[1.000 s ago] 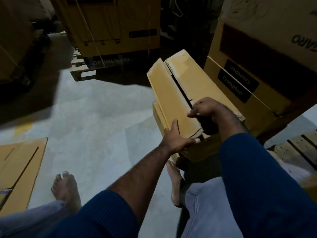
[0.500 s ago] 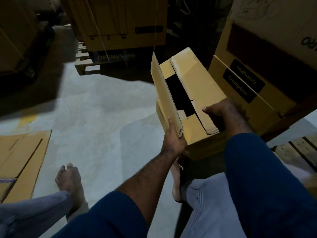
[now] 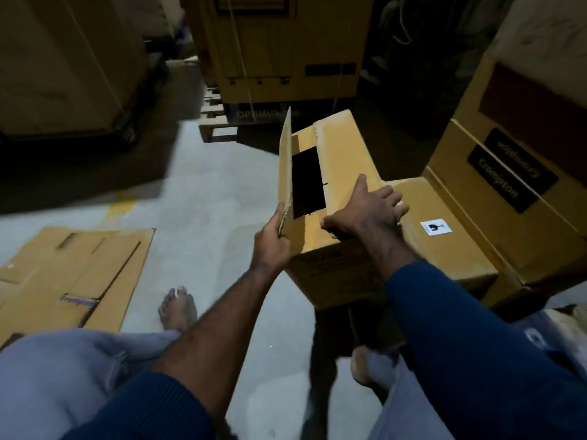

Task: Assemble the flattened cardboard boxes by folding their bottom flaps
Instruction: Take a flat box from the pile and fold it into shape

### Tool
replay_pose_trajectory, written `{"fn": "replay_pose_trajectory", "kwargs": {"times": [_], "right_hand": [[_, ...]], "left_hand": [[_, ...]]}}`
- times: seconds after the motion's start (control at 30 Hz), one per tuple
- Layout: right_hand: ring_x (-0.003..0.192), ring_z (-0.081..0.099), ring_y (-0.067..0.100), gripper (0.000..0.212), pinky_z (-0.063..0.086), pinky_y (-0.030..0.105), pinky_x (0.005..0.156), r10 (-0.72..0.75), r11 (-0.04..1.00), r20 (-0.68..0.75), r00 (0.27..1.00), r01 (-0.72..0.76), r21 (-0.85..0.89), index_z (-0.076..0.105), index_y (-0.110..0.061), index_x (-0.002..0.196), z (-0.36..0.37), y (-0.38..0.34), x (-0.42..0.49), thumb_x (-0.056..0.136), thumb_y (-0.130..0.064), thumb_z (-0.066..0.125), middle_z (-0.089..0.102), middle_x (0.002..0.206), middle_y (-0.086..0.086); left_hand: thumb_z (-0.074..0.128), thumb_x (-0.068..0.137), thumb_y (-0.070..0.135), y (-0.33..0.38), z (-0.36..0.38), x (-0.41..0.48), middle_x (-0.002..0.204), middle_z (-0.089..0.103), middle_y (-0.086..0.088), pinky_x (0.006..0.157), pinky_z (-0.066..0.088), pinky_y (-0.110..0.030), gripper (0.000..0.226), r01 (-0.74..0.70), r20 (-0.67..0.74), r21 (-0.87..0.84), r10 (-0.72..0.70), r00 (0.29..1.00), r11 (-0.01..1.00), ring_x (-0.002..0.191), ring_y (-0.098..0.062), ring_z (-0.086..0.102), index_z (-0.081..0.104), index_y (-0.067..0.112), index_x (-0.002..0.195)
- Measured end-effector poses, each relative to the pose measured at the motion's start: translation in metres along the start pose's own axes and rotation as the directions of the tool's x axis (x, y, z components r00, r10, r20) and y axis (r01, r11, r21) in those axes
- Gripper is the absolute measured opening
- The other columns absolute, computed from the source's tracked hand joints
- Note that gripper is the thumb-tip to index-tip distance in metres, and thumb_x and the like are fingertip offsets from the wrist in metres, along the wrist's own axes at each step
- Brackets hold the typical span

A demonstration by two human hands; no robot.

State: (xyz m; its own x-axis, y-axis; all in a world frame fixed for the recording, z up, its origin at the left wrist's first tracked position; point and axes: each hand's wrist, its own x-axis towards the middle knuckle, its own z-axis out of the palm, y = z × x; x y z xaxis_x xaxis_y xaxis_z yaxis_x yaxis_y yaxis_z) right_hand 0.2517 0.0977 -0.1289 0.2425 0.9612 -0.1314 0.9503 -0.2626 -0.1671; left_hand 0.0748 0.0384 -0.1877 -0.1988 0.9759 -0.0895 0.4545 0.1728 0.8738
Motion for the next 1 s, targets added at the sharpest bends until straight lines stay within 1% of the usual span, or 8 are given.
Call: {"fn": "replay_pose_trajectory", "kwargs": {"times": [0.17, 0.27, 0.53, 0.6, 0.73, 0.8, 0.9, 1.0], "right_hand": [[0.119, 0.042, 0.04, 0.119, 0.036, 0.049, 0.099, -0.061, 0.997, 0.037, 0.997, 0.059, 0.042, 0.024, -0.031, 0.152, 0.06, -0.058, -0.045, 0.057, -0.079, 0.077, 0.042, 0.135, 0.023], [0.117, 0.043, 0.038, 0.115, 0.036, 0.047, 0.097, -0.058, 0.996, 0.069, 0.996, 0.054, 0.072, 0.025, -0.033, 0.15, 0.099, -0.081, -0.077, 0.057, -0.078, 0.075, 0.044, 0.134, 0.022], [0.119, 0.044, 0.038, 0.123, 0.038, 0.047, 0.098, -0.032, 0.985, 0.246, 0.969, -0.011, 0.172, 0.018, -0.036, 0.154, 0.185, -0.094, -0.133, 0.055, -0.084, 0.073, 0.041, 0.137, 0.022], [0.123, 0.042, 0.04, 0.126, 0.039, 0.05, 0.101, -0.041, 0.979, 0.333, 0.942, -0.028, 0.201, 0.015, -0.037, 0.155, 0.2, -0.089, -0.137, 0.054, -0.083, 0.075, 0.038, 0.141, 0.021], [0.134, 0.036, 0.042, 0.13, 0.04, 0.055, 0.106, -0.057, 0.969, 0.457, 0.887, -0.061, 0.238, 0.001, -0.037, 0.158, 0.22, -0.068, -0.141, 0.062, -0.068, 0.084, 0.027, 0.154, 0.02], [0.137, 0.036, 0.042, 0.124, 0.041, 0.055, 0.106, -0.064, 0.944, 0.452, 0.89, -0.093, 0.316, 0.002, -0.035, 0.159, 0.222, -0.059, -0.133, 0.07, -0.06, 0.085, 0.027, 0.156, 0.019], [0.135, 0.044, 0.042, 0.114, 0.046, 0.052, 0.107, -0.051, 0.84, 0.441, 0.896, -0.201, 0.505, 0.008, -0.027, 0.161, 0.223, -0.052, -0.114, 0.079, -0.048, 0.084, 0.036, 0.155, 0.019], [0.136, 0.046, 0.039, 0.109, 0.046, 0.046, 0.107, -0.005, 0.704, 0.469, 0.883, -0.33, 0.629, 0.018, -0.017, 0.16, 0.225, -0.046, -0.099, 0.079, -0.04, 0.087, 0.042, 0.155, 0.017]], "left_hand": [[0.045, 0.09, -0.014, -0.054, -0.055, -0.028, 0.146, 0.056, -0.011, 0.091, 0.06, -0.041, 0.079, 0.041, -0.084, 0.102, -0.032, 0.996, 0.994, 0.113, -0.026, 0.065, 0.033, 0.026, 0.158], [0.045, 0.088, -0.016, -0.089, -0.075, -0.049, 0.151, 0.051, -0.009, 0.103, 0.053, -0.037, 0.081, 0.094, -0.108, 0.2, -0.074, 0.991, 0.975, 0.128, -0.027, 0.058, 0.033, 0.024, 0.158], [0.047, 0.095, -0.009, -0.143, -0.097, -0.087, 0.164, 0.027, -0.015, 0.1, 0.046, -0.027, 0.09, 0.219, -0.015, 0.456, -0.239, 0.971, 0.863, 0.138, -0.029, 0.046, 0.007, 0.041, 0.158], [0.054, 0.094, -0.001, -0.162, -0.094, -0.091, 0.166, 0.015, -0.019, 0.105, 0.047, -0.036, 0.093, 0.215, 0.121, 0.562, -0.336, 0.934, 0.799, 0.139, -0.037, 0.043, 0.006, 0.042, 0.161], [0.062, 0.095, 0.014, -0.175, -0.086, -0.097, 0.164, -0.027, -0.018, 0.123, 0.022, -0.052, 0.099, 0.216, 0.346, 0.664, -0.55, 0.76, 0.716, 0.152, -0.05, 0.002, -0.008, 0.04, 0.16], [0.069, 0.094, 0.027, -0.173, -0.086, -0.09, 0.166, -0.019, -0.02, 0.123, 0.02, -0.053, 0.088, 0.23, 0.372, 0.612, -0.533, 0.76, 0.756, 0.153, -0.047, -0.003, 0.012, 0.03, 0.161], [0.075, 0.081, 0.057, -0.173, -0.091, -0.07, 0.162, 0.027, -0.02, 0.113, 0.039, -0.048, 0.072, 0.43, 0.181, 0.397, -0.529, 0.829, 0.811, 0.143, -0.039, 0.035, 0.049, 0.025, 0.14], [0.073, 0.087, 0.055, -0.175, -0.1, -0.048, 0.164, 0.026, -0.015, 0.119, 0.028, -0.041, 0.09, 0.525, -0.017, 0.282, -0.543, 0.84, 0.803, 0.149, -0.035, 0.029, 0.035, 0.011, 0.155]]}}
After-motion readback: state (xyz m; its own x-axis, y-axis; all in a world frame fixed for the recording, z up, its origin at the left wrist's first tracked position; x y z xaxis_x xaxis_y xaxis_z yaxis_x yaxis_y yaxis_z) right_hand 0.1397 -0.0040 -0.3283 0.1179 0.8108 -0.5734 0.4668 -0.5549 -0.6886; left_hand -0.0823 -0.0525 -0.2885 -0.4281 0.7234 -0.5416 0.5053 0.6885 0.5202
